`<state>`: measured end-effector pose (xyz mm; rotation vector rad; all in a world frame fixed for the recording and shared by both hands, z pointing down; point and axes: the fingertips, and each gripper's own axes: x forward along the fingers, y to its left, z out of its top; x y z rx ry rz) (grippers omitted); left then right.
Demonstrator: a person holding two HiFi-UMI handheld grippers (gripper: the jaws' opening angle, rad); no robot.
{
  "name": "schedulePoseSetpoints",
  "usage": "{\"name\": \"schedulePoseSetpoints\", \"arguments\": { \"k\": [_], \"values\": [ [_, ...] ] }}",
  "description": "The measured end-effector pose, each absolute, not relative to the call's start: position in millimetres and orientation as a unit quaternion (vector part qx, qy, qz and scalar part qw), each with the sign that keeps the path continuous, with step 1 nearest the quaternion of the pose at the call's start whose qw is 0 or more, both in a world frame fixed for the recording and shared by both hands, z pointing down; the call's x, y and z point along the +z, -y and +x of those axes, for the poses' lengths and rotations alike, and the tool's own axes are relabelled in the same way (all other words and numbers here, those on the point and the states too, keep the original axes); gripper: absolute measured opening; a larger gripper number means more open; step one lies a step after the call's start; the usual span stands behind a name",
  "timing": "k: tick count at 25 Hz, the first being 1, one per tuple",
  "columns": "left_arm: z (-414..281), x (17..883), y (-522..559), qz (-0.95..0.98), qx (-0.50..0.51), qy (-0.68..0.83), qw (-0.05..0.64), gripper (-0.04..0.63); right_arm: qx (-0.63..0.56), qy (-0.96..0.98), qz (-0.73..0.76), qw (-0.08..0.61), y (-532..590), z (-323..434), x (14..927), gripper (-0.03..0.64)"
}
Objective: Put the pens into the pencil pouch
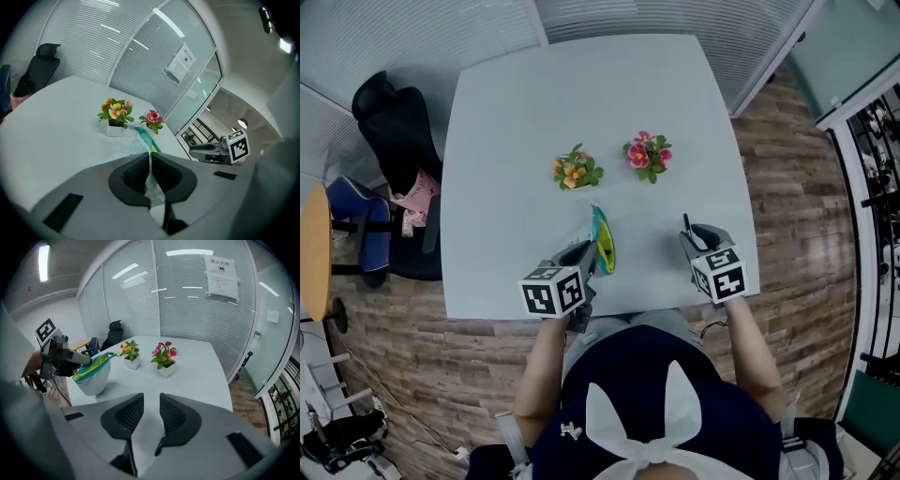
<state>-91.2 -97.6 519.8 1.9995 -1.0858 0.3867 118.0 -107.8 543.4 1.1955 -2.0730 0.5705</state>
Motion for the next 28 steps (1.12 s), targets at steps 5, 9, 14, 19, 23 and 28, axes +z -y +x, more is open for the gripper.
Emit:
{"name": "schedulePoseSetpoints", "arguments": {
  "k": [5,9,14,19,23,28],
  "values": [
    [-90,520,98,0.784,0.154,0.44,0.41,0.032,0.233,0.786,0.454,0.349,117,131,560,0.114],
    [-89,521,99,0.777,0.156,0.448,0.414,0.032,0.247,0.779,0.453,0.357,127,139,574,0.114],
    [-89,521,102,0.769,0.15,0.46,0.417,0.032,0.267,0.767,0.45,0.372,138,147,595,0.112],
    [-86,522,104,0.76,0.142,0.475,0.421,0.032,0.292,0.758,0.446,0.376,146,149,616,0.109],
    [-85,521,104,0.754,0.136,0.488,0.418,0.032,0.309,0.745,0.451,0.382,156,153,630,0.109],
    [-81,523,101,0.747,0.125,0.502,0.417,0.032,0.335,0.727,0.455,0.391,165,157,648,0.104]
  ]
}}
